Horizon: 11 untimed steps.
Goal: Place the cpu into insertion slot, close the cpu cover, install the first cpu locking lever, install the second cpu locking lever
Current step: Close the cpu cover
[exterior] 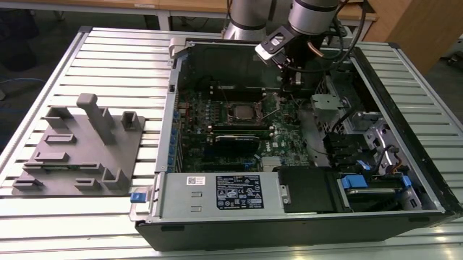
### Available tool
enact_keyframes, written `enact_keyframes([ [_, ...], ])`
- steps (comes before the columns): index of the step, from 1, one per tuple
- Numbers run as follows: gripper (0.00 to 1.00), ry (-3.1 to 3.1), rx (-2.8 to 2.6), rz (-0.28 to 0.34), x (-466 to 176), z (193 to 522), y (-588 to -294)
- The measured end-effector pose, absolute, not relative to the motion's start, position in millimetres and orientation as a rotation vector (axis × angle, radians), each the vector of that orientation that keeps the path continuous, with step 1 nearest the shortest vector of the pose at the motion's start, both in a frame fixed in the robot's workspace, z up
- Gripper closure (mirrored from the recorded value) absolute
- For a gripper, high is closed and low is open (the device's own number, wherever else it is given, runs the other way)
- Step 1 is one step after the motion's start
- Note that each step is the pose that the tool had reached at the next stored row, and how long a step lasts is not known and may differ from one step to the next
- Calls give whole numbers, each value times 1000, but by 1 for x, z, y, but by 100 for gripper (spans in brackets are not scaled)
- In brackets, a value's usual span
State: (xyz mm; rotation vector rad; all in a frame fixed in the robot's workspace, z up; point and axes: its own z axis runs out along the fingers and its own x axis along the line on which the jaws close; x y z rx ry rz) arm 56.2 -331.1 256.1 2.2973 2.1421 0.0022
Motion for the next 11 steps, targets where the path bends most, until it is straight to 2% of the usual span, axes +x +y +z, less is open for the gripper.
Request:
enact_keyframes([
  [11,90,2129,2308,0,69,253,-331],
])
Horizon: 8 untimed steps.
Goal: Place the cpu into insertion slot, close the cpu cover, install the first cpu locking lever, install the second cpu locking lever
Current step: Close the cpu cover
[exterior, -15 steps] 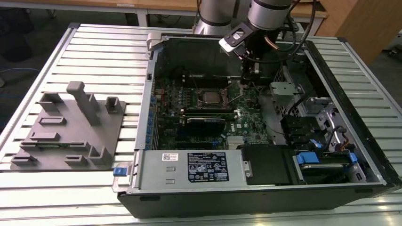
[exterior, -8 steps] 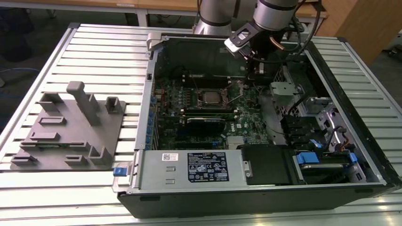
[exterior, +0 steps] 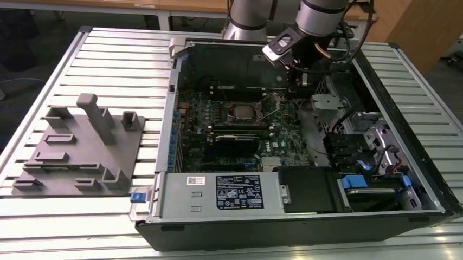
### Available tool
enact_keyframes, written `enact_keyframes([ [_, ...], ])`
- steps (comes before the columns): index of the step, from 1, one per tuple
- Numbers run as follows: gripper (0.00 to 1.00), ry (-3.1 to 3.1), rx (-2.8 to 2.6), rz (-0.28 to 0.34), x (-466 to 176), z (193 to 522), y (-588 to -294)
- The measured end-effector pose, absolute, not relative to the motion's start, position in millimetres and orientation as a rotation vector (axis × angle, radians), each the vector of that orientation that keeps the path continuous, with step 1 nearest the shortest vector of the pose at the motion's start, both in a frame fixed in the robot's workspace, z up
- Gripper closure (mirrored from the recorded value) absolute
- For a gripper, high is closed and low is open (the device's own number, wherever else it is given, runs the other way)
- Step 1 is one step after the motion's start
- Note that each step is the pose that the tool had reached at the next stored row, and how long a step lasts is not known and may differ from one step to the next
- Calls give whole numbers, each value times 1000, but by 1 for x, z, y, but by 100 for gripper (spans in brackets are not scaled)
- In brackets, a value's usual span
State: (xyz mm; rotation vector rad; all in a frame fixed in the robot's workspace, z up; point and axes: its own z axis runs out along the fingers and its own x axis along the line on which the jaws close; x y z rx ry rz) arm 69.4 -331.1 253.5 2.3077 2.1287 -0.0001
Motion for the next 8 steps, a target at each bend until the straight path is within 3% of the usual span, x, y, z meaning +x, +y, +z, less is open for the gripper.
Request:
enact_keyframes([
  [8,90,2122,2313,1,70,245,-331],
])
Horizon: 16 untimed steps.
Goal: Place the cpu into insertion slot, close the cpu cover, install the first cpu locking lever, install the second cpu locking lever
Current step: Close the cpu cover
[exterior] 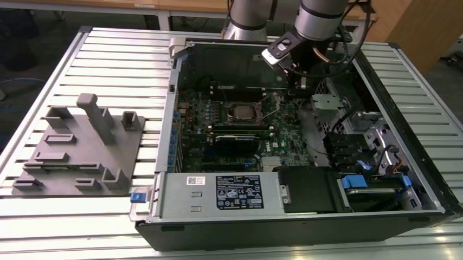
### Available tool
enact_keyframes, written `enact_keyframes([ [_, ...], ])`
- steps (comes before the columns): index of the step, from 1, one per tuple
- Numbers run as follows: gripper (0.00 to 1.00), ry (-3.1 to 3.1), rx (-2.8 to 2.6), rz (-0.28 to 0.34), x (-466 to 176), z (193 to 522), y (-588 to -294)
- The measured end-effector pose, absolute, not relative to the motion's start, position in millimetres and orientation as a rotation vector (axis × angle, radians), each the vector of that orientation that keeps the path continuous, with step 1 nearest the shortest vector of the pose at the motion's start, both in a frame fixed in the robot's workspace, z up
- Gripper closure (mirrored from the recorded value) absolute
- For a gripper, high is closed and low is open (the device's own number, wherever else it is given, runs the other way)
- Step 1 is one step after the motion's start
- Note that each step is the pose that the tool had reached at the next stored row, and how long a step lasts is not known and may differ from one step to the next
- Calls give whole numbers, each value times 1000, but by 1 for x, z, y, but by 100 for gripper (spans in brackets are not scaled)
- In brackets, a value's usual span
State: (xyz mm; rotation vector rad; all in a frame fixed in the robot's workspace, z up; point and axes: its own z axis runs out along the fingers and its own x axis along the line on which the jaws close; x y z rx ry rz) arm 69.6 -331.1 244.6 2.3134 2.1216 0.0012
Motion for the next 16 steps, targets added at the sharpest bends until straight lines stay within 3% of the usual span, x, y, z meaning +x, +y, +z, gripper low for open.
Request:
enact_keyframes([
  [16,90,2120,2315,2,66,243,-331],
])
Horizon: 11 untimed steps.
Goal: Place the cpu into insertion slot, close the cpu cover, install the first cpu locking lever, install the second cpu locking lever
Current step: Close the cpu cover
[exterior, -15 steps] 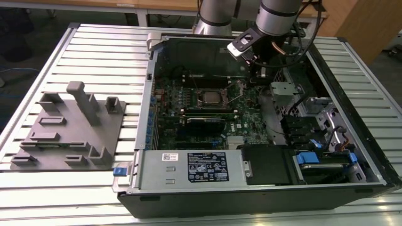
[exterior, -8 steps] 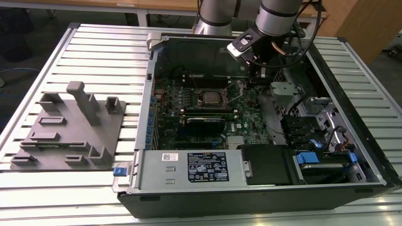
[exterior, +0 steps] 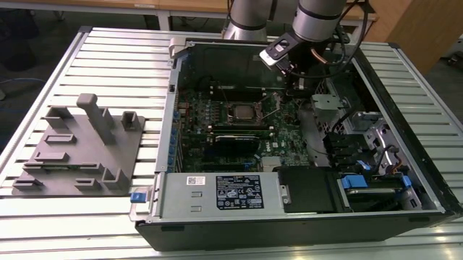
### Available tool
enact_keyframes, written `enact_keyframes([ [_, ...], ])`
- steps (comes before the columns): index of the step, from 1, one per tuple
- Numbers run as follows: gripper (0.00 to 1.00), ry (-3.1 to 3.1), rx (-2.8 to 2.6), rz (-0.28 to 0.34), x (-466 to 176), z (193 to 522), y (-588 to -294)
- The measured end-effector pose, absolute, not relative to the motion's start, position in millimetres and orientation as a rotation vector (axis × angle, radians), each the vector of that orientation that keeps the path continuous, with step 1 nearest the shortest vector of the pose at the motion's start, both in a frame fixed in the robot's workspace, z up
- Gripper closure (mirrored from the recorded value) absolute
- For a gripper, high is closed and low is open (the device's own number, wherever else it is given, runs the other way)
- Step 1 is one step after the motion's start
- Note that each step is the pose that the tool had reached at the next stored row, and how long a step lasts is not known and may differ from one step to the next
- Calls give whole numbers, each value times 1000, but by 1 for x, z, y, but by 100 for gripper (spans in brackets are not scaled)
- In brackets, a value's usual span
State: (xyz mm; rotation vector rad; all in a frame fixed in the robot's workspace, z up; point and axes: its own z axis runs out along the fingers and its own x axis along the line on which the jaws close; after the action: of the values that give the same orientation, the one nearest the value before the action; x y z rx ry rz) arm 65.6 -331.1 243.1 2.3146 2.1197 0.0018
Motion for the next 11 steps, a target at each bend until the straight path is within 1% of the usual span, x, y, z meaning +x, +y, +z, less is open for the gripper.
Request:
enact_keyframes([
  [11,90,2117,2317,1,60,241,-331],
])
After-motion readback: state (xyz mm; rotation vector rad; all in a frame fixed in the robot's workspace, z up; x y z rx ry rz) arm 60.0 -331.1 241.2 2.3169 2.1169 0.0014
